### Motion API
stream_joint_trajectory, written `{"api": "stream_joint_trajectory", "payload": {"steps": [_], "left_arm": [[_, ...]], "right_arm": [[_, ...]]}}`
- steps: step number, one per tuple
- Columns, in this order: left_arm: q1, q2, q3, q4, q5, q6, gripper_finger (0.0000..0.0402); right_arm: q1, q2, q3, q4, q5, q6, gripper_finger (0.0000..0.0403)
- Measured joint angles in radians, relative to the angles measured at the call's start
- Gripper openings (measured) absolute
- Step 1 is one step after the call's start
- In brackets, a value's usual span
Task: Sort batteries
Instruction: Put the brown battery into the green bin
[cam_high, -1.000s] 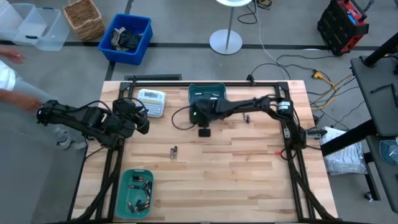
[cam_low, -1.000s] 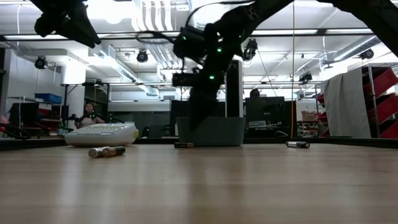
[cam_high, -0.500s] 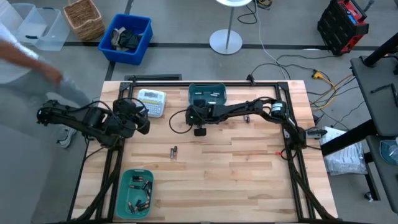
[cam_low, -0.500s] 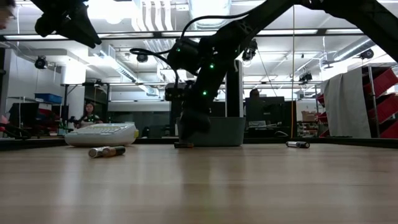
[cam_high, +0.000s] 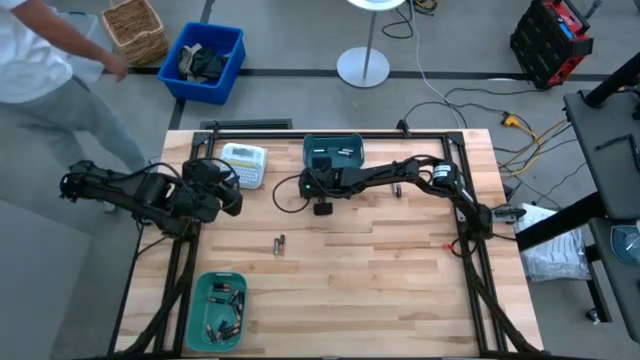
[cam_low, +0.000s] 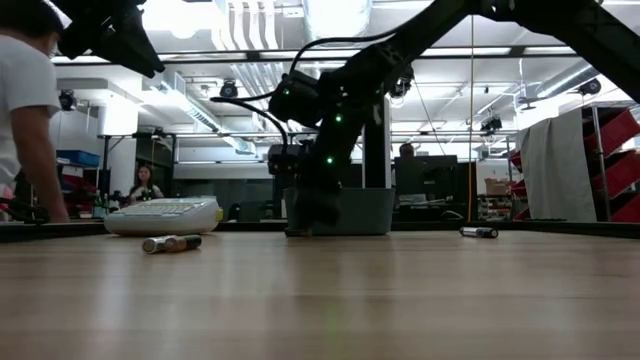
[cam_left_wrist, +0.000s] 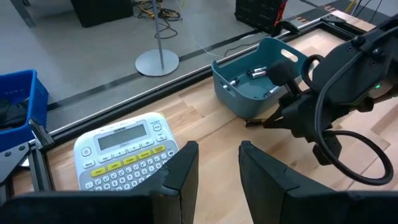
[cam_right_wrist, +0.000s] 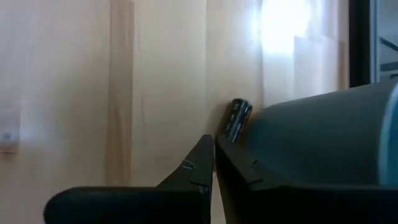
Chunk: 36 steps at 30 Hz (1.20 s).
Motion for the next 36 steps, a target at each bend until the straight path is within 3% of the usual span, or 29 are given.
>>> {"api": "stream_joint_trajectory", "payload": {"steps": [15, 36], "left_arm": [[0.0, 0.002, 0.0, 0.006, 0.0, -0.002, 0.0096], [0.0, 0.002, 0.0, 0.006, 0.0, -0.007, 0.0096]], "right_arm": [[-0.025, -0.003, 0.011, 0.04, 0.054, 0.013, 0.0009], [-0.003, 0.004, 0.004, 0.015, -0.027, 0.026, 0.0009]]}}
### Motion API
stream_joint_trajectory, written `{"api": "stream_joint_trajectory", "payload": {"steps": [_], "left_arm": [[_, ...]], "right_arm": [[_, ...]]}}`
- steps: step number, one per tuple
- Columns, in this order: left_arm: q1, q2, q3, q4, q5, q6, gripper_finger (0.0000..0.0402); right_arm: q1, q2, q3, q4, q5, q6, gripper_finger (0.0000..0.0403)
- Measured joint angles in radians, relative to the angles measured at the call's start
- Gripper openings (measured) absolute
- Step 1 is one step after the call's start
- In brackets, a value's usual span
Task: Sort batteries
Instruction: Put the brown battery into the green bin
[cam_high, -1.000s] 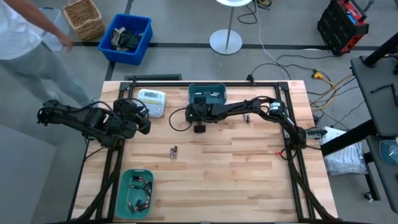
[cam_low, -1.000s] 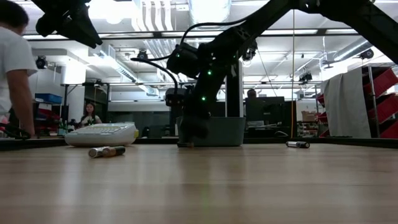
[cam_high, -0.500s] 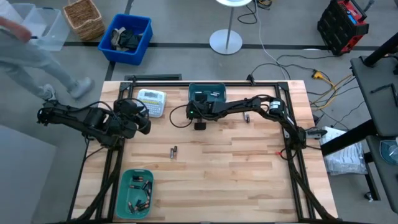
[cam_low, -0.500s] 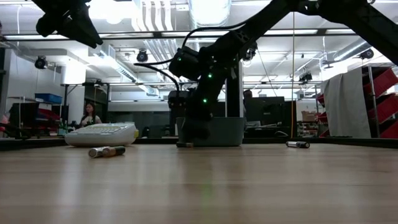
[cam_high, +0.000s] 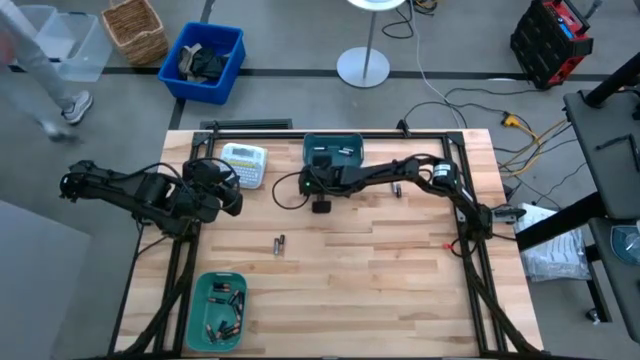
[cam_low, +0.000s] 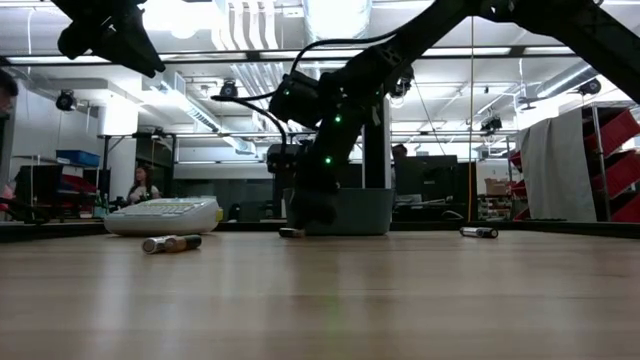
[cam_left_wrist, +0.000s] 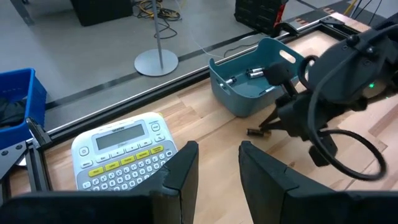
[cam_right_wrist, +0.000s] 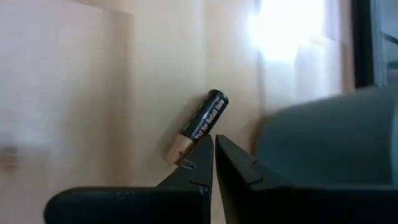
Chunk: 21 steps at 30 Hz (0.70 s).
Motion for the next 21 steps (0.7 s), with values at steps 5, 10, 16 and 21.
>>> {"api": "stream_joint_trajectory", "payload": {"steps": [5, 10, 16, 21], "left_arm": [[0.0, 0.0, 0.0, 0.002, 0.0, 0.0, 0.0096], [0.0, 0.0, 0.0, 0.003, 0.0, 0.0, 0.0096], [0.0, 0.0, 0.0, 0.005, 0.0, 0.0, 0.0096], [0.0, 0.0, 0.0, 0.008, -0.008, 0.003, 0.0096]], "right_arm": [[0.037, -0.003, -0.002, -0.001, -0.006, -0.014, 0.0009], [0.046, -0.03, -0.002, -0.009, 0.006, 0.028, 0.001], [0.027, -0.124, 0.014, -0.042, -0.13, 0.199, 0.0013], [0.029, -0.132, 0.021, -0.012, -0.3, 0.32, 0.0013]]}}
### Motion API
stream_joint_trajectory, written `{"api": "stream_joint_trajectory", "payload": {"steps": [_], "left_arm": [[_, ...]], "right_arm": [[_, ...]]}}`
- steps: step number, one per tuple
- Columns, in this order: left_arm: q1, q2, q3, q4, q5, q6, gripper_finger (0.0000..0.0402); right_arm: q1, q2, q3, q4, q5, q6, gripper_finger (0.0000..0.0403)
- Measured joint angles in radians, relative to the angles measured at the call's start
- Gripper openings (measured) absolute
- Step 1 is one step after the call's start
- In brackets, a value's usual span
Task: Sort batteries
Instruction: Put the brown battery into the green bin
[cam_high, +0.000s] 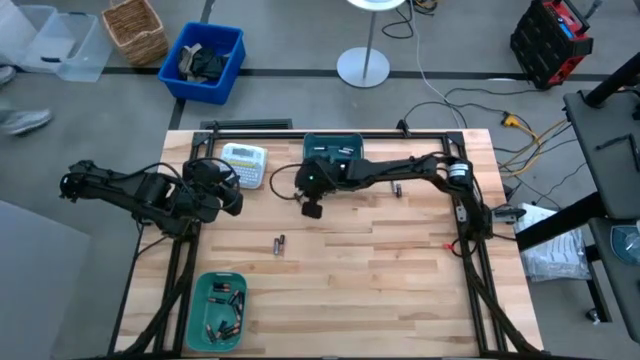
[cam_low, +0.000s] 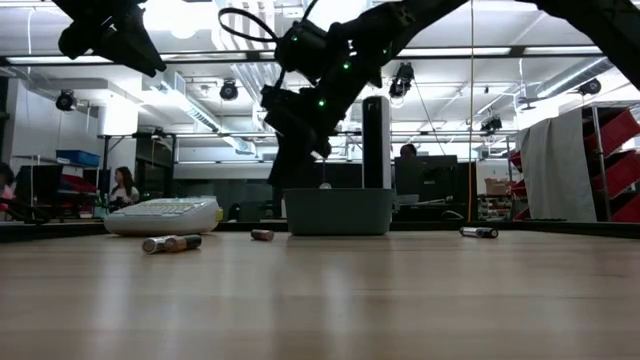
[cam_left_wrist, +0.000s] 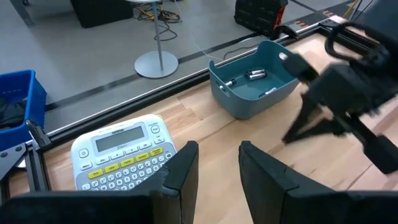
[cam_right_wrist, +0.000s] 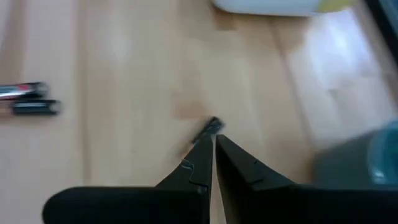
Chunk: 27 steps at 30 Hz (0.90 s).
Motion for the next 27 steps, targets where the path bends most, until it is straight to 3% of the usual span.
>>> {"api": "stream_joint_trajectory", "payload": {"steps": [5, 19, 27], "left_arm": [[0.0, 0.0, 0.0, 0.0, 0.014, -0.004, 0.0096], [0.0, 0.009, 0.0, 0.037, 0.029, -0.004, 0.0096], [0.0, 0.009, 0.0, 0.044, 0.035, -0.004, 0.0096]], "right_arm": [[0.034, 0.036, 0.0, 0.014, -0.017, 0.048, 0.0036], [0.046, 0.154, 0.008, 0.173, -0.013, 0.149, 0.02], [0.044, 0.242, 0.063, 0.15, -0.007, 0.167, 0.021]]}}
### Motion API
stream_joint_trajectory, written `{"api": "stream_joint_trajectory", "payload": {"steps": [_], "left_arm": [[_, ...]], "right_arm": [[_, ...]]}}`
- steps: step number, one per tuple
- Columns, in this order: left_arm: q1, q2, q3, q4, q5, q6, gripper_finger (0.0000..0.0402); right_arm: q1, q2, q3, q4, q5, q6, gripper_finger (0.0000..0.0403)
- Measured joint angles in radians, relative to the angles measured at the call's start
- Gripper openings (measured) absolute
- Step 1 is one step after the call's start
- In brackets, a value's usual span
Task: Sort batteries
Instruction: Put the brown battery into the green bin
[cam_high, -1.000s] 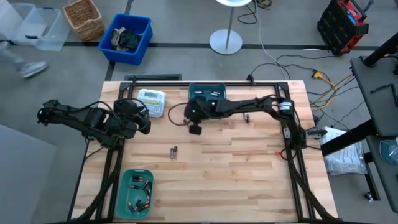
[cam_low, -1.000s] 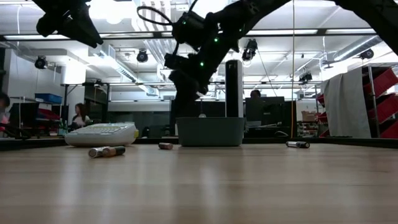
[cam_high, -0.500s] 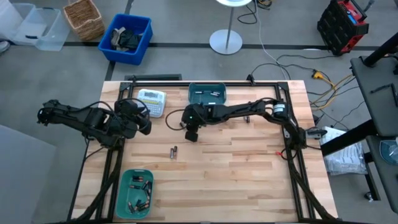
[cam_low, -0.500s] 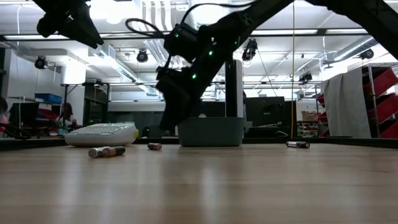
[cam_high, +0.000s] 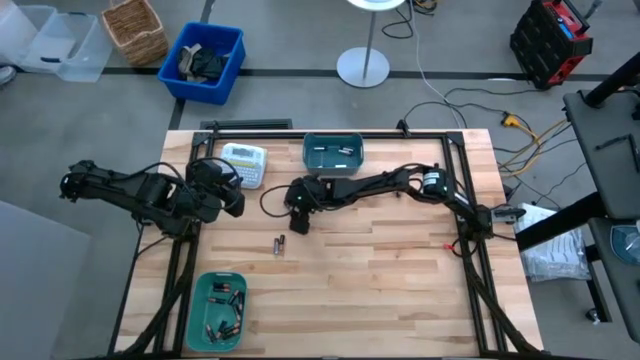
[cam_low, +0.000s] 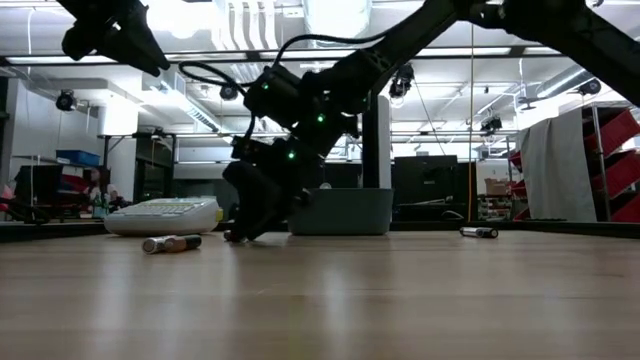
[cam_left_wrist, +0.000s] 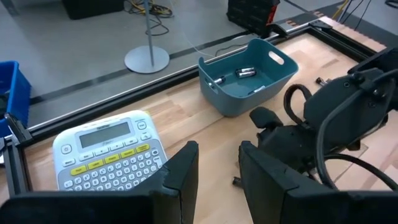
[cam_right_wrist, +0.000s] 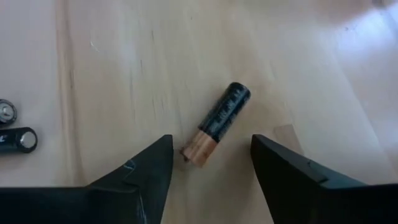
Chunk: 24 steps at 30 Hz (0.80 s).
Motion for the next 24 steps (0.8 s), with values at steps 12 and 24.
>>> {"api": "stream_joint_trajectory", "payload": {"steps": [12, 24], "left_arm": [[0.0, 0.003, 0.0, 0.019, 0.021, 0.0, 0.0096], [-0.001, -0.001, 0.0, 0.105, 0.268, 0.144, 0.0096]], "right_arm": [[-0.008, 0.033, 0.041, -0.07, -0.002, -0.005, 0.0093], [-0.02, -0.014, 0.033, -0.097, -0.01, -0.053, 0.0034]]}}
